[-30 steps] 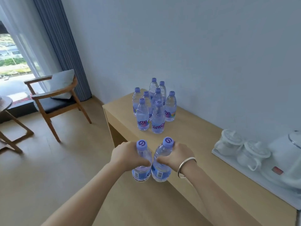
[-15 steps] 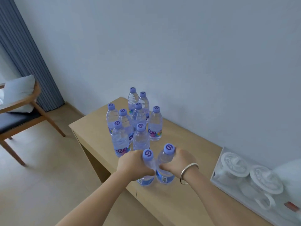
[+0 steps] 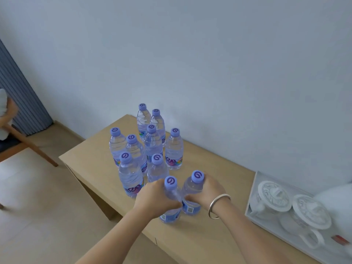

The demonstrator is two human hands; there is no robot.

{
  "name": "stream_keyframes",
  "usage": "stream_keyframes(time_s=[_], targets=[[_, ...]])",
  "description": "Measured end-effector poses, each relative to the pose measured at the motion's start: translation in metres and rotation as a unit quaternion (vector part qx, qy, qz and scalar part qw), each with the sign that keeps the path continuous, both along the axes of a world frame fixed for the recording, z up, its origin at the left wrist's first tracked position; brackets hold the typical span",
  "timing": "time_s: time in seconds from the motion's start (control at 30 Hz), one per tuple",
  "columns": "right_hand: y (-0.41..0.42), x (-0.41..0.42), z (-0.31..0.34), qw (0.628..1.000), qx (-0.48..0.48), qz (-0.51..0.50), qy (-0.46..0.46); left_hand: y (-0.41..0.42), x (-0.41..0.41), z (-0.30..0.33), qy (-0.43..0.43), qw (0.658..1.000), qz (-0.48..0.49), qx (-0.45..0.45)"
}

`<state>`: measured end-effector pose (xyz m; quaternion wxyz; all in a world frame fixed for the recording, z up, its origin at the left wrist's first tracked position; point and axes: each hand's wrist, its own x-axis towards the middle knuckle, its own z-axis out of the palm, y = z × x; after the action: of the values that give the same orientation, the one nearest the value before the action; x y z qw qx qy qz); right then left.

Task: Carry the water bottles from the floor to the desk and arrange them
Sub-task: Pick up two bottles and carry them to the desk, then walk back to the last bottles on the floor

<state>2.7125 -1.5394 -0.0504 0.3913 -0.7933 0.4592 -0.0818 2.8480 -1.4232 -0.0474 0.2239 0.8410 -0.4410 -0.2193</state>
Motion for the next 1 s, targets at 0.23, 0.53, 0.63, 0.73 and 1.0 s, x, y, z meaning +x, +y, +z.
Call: stream_keyframes(time_s=[0.23, 0.53, 0.63, 0.73, 1.0], targets=[[0.041, -0.01, 0.006, 0.996, 0.032, -0.084, -0.027, 0.013, 0.004, -0.002, 0.029, 0.999, -0.036, -0.006], [0.153, -0.07, -0.018, 0.977, 0.07, -0.195, 0.051, 0.072, -0.018, -0.04, -0.05, 0.979, -0.159, 0.115], [0.187, -0.1, -0.021, 0.964, 0.078, -0.249, 0.058, 0.077, -0.051, -0.041, -0.043, 0.963, -0.24, 0.114], [0.219, -0.139, -0.019, 0.943, 0.07, -0.319, 0.065, 0.077, -0.093, -0.034, -0.055, 0.943, -0.315, 0.092], [0.304, -0.269, 0.003, 0.849, 0.061, -0.524, 0.034, 0.101, -0.23, -0.013, -0.088, 0.857, -0.507, 0.032]])
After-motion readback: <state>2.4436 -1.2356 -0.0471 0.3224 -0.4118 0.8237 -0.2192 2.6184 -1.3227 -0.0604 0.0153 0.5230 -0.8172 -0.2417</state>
